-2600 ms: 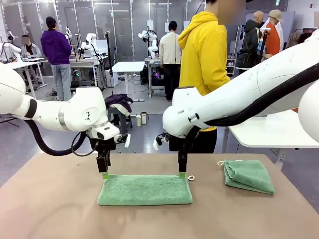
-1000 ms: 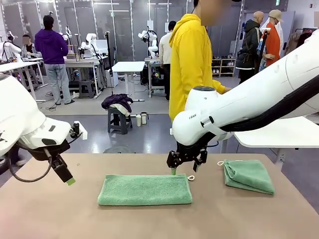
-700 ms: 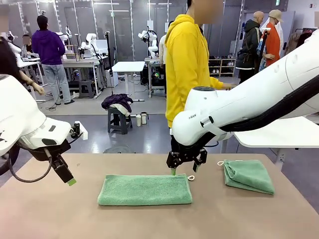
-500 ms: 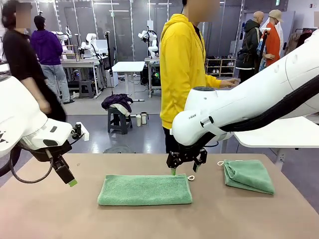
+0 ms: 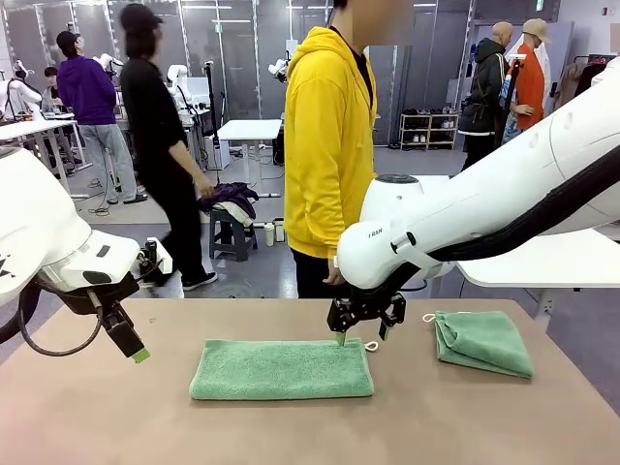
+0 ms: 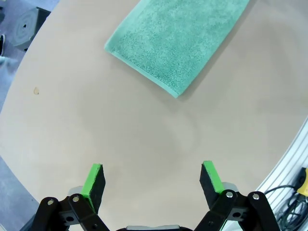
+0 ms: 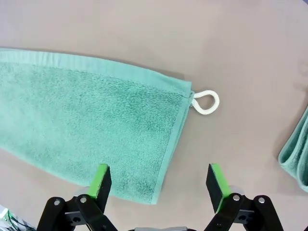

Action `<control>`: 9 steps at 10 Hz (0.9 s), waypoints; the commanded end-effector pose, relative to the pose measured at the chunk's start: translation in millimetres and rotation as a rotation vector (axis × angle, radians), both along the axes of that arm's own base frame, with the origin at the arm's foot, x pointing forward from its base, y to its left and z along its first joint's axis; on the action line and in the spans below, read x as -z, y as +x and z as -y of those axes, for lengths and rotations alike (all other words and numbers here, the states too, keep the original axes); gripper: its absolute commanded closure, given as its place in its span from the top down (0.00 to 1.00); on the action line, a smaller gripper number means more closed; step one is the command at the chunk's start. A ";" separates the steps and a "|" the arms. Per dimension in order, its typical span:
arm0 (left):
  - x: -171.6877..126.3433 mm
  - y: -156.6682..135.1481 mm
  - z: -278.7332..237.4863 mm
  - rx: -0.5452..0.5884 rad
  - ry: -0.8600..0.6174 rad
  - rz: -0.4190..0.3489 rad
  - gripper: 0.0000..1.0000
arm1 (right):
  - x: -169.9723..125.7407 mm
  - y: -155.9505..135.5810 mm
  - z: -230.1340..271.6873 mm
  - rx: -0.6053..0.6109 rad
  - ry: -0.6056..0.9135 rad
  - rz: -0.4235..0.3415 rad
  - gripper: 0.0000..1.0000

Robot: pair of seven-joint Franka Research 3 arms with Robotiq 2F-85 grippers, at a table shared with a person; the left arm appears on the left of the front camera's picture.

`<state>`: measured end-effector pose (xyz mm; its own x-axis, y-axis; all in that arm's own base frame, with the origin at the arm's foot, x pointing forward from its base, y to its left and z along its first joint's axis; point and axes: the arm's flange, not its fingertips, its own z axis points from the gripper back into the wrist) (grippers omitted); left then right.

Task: Fold the towels and place them in the basket.
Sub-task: When a person lays out a Towel with hook on the table, fold it in half twice.

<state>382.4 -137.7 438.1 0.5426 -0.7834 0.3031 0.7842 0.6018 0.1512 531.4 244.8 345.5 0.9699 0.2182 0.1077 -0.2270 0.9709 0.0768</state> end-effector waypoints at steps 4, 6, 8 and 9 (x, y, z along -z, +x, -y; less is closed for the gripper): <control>1.5 -0.7 1.7 -0.016 0.001 -0.003 1.00 | 35.9 6.8 -1.9 0.108 -0.027 -0.005 1.00; 1.5 -0.7 1.7 -0.016 0.001 -0.003 1.00 | 48.8 6.3 -1.2 0.119 -0.020 -0.015 1.00; 1.5 -0.7 1.7 -0.016 0.001 -0.003 1.00 | 55.4 5.4 -1.3 0.125 -0.028 -0.007 1.00; 1.5 -0.7 1.7 -0.016 0.001 -0.003 1.00 | 55.7 5.4 -1.0 0.127 -0.022 -0.008 1.00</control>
<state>382.3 -138.0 438.0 0.5421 -0.7837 0.3033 0.7848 0.6012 0.1507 537.8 241.8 292.5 0.9882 0.1398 0.0629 -0.1445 0.9865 0.0771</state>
